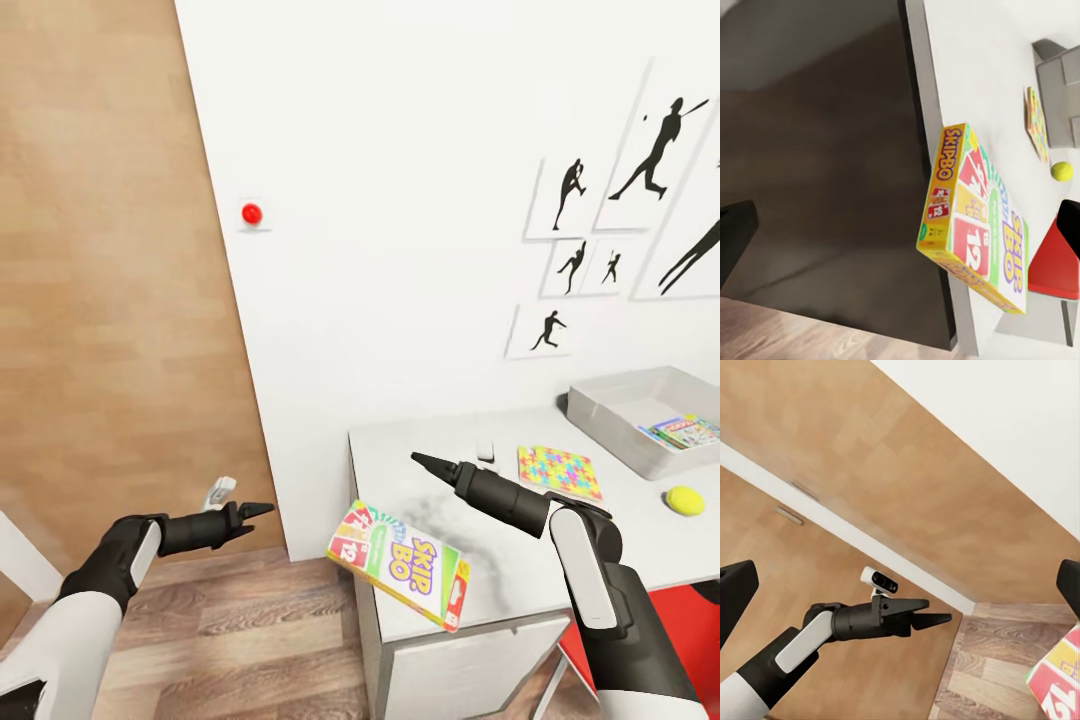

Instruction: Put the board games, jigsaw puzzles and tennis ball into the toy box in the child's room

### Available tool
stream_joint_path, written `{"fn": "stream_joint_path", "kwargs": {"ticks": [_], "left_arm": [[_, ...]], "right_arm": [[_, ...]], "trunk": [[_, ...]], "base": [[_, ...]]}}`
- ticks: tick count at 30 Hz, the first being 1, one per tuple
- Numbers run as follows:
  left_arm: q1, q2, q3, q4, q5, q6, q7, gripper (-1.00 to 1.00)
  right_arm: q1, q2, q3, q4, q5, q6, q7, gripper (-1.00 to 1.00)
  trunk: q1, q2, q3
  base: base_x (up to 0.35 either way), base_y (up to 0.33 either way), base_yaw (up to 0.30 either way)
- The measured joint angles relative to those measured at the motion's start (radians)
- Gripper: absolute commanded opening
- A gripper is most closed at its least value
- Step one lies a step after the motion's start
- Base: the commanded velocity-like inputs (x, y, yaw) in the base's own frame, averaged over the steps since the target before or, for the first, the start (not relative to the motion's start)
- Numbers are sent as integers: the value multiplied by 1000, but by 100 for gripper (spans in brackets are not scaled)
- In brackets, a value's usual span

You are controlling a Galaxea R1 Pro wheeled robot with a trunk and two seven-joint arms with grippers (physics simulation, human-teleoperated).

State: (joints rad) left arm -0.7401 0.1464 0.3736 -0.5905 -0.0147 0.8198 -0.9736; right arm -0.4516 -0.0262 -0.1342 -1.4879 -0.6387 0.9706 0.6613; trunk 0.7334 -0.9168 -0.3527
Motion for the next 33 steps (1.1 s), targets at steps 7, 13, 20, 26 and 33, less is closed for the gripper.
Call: {"fn": "stream_joint_path", "kwargs": {"ticks": [7, 13, 20, 26, 33], "left_arm": [[0, 3, 0, 0, 0, 0, -31, 100], [0, 4, -1, 0, -3, 1, -97, 100], [0, 4, -2, 0, -2, 1, -107, 100], [0, 4, -1, 0, -2, 9, -111, 100], [0, 6, -1, 0, -5, 23, -165, 100]], "right_arm": [[0, 0, -2, 0, -1, 3, 1, 100], [0, -1, -5, -7, -54, 51, 54, 100], [12, -1, -15, -11, -97, 72, 133, 100], [28, -2, -53, -11, -115, 72, 144, 100], [33, -1, -77, -11, -119, 72, 146, 100]], "trunk": [[27, -49, -22], [50, -91, -41], [77, -140, -63], [100, -182, -82], [127, -231, -104]], "base": [[-1, 0, 0], [0, 0, 0], [0, 0, 0], [0, 0, 0], [0, 0, 0]]}}
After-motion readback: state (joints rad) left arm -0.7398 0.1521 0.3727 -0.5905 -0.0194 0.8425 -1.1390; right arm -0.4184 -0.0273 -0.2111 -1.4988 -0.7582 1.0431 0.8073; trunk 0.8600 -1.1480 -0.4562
